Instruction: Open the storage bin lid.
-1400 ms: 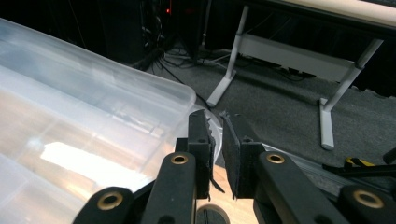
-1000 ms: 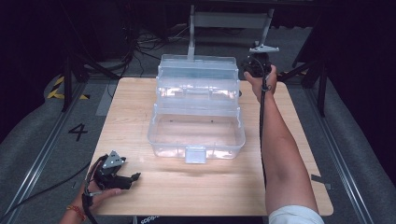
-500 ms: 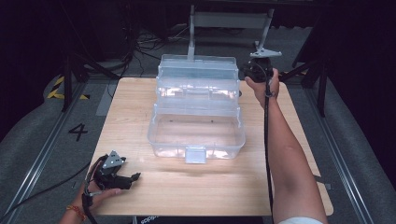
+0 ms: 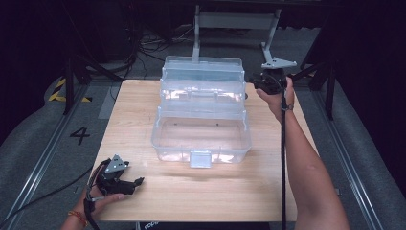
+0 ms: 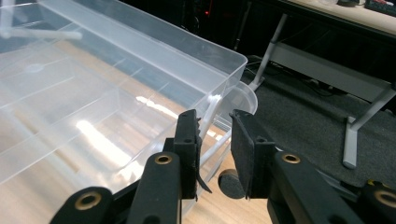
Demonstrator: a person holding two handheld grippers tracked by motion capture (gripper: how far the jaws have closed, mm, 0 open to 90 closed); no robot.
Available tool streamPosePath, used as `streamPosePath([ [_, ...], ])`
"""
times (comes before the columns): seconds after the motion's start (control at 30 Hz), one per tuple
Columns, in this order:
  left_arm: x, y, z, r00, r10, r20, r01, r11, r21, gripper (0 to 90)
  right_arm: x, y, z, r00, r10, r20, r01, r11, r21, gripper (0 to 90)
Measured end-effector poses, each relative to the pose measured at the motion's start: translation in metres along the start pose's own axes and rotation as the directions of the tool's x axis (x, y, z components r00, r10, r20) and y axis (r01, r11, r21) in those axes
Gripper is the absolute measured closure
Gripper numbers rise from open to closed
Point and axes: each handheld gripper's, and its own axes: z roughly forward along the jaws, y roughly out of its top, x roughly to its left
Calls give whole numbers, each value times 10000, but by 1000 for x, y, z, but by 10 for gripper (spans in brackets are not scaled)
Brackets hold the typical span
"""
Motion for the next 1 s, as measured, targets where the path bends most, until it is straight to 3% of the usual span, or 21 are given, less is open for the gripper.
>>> streamPosePath([
  [0.17, -1, 0, 0, 10000, -94, 6, 94, 10000, -1, 146, 2, -5, -8, 9998, -51, -169, 53, 9999, 114, 698],
  [0.43, -1, 0, 0, 10000, -63, -10, 63, 10000, 5, 145, 9, -22, -30, 9975, -586, -387, 601, 9975, 382, 650],
  [0.7, -1, 0, 0, 10000, -90, -36, 90, 10000, 2, 145, 10, -34, -54, 9955, -703, -631, 743, 9952, 642, 585],
  [1.0, -1, 0, 0, 10000, -96, -22, 96, 10000, 19, 145, 12, -53, -75, 9923, -1137, -501, 1175, 9898, 805, 504],
])
